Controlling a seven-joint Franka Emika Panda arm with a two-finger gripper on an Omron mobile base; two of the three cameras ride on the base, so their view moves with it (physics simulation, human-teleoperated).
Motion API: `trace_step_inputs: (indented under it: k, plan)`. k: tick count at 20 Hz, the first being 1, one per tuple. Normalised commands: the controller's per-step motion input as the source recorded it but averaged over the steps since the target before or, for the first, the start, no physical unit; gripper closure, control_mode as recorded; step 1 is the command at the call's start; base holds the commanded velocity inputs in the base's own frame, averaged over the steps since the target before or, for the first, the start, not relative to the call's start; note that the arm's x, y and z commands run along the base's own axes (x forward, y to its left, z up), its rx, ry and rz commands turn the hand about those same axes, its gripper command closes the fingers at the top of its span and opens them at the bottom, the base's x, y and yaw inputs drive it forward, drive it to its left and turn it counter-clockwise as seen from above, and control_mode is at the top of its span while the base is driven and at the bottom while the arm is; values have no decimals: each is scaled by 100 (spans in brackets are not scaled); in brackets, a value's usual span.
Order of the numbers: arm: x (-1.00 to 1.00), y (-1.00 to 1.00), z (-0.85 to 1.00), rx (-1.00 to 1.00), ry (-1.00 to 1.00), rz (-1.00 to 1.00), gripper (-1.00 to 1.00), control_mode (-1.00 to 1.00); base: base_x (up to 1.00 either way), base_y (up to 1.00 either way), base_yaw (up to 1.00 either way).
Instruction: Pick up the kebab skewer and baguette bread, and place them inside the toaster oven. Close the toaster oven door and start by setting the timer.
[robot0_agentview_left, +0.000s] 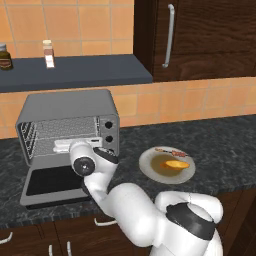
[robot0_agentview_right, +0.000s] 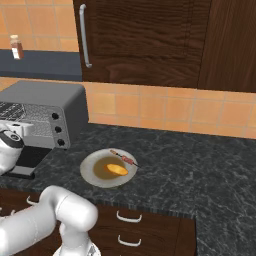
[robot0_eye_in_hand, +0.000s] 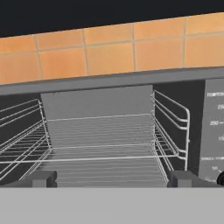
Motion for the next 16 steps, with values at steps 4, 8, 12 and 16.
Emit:
trace_step_inputs:
  k: [4, 8, 12, 16]
  plan:
    - [30, 11, 1, 2, 7, 0, -100, -100, 0, 0, 0]
    - [26, 26, 0, 0, 6, 0, -100, -100, 0, 0, 0]
    - [46, 16, 0, 0, 0, 0, -100, -100, 0, 0, 0]
    - [43, 0, -6, -1, 0, 0, -100, -100, 0, 0, 0]
